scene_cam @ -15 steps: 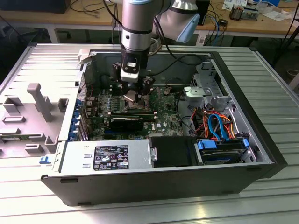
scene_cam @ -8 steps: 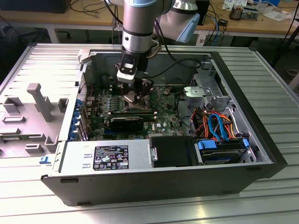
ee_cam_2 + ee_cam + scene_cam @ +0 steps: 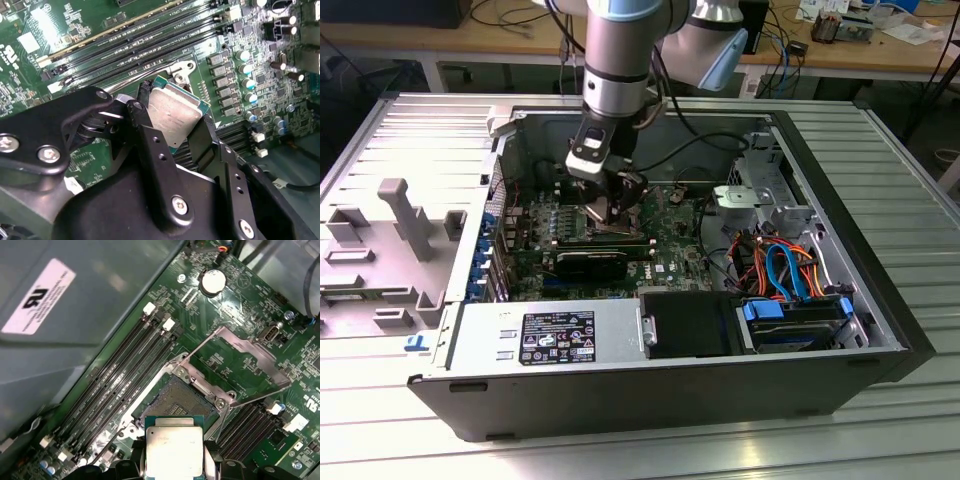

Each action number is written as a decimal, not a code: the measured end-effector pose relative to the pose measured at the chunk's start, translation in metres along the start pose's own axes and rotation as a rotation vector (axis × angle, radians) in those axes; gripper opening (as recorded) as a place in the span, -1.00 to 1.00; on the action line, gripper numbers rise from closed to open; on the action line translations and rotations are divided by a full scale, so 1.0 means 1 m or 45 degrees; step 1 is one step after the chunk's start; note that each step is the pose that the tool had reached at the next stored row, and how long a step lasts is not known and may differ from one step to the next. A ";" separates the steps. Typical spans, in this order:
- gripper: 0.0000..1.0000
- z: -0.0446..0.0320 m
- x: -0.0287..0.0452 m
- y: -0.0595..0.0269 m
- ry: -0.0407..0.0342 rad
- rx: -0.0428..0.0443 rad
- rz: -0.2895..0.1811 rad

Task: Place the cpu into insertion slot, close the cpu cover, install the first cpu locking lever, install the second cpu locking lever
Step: 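Place the cpu into insertion slot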

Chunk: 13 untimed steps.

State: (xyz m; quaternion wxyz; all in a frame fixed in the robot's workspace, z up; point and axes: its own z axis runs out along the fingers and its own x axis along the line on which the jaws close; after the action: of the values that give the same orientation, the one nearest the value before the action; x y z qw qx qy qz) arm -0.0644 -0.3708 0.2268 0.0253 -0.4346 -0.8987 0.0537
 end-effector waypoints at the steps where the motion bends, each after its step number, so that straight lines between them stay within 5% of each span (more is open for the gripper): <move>1: 0.09 0.0004 -0.0002 0.0003 0.0013 0.000 0.011; 13: 0.09 0.0067 -0.0033 0.0051 0.0210 0.000 0.175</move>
State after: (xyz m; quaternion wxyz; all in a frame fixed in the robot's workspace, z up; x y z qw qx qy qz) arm -0.0590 -0.3707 0.2195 0.0290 -0.4957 -0.8665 0.0518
